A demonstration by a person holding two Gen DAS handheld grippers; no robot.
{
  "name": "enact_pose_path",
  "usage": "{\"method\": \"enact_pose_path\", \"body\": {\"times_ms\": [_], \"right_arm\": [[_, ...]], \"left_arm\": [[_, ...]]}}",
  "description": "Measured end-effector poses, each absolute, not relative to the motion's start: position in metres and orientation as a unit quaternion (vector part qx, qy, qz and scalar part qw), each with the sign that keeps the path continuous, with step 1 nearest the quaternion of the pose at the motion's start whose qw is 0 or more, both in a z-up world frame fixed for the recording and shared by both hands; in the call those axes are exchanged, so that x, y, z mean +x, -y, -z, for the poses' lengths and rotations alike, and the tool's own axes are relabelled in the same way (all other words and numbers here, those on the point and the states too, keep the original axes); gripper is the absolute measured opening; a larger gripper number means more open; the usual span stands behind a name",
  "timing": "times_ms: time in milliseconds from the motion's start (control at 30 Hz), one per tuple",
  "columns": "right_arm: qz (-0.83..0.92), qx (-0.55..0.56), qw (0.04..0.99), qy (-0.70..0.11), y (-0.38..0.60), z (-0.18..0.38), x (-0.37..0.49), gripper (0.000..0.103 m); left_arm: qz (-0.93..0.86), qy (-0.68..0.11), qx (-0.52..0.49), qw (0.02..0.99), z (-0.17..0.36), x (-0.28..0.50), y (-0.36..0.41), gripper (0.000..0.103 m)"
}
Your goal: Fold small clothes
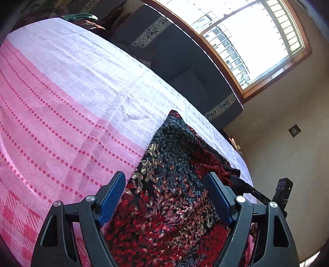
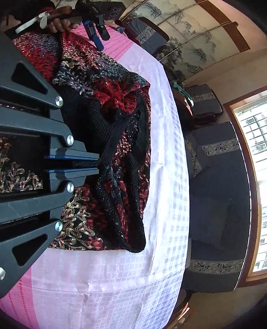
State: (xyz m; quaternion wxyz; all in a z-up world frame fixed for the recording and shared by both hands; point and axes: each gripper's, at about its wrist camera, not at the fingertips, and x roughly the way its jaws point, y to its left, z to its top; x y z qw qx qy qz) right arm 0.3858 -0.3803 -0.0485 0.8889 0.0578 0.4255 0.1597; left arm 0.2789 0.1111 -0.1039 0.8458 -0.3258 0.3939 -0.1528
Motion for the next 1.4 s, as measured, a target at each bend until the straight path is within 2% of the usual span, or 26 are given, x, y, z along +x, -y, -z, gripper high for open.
{"method": "enact_pose_path", "body": {"times_ms": [100,233,367,533,767,867,1067,1133,1400], "right_arm": [[-0.152,0.054,0.892,-0.423,0.390,0.042,0.390,0.005],[-0.142,0.040,0.878,-0.455,0.388,0.065,0.398,0.005],[-0.133,0.043,0.875,-0.463,0.388,0.082,0.398,0.005],[-0.116,0.039,0.876,-0.466,0.394,0.083,0.400,0.005],[-0.108,0.066,0.879,-0.460,0.408,0.087,0.398,0.006],[-0.108,0.059,0.881,-0.458,0.406,0.087,0.395,0.006],[-0.069,0.077,0.885,-0.455,0.415,0.086,0.393,0.006],[-0.051,0.079,0.885,-0.457,0.419,0.087,0.394,0.002],[-0.065,0.107,0.879,-0.460,0.430,0.086,0.394,0.001]], "left_arm": [[0.122,-0.389,-0.288,0.867,0.092,0.273,-0.111,0.081],[0.135,-0.389,-0.220,0.884,0.083,0.264,-0.084,0.081],[0.167,-0.379,-0.119,0.903,0.072,0.265,-0.044,0.081],[0.248,-0.363,-0.066,0.896,0.050,0.294,0.002,0.081],[0.363,-0.441,-0.098,0.815,0.072,0.370,0.036,0.081],[0.304,-0.485,-0.058,0.818,0.099,0.395,0.041,0.078],[0.252,-0.448,-0.128,0.848,0.104,0.409,-0.009,0.077],[0.220,-0.437,-0.113,0.865,0.104,0.407,-0.015,0.072],[0.192,-0.436,-0.083,0.875,0.095,0.390,-0.014,0.072]]}}
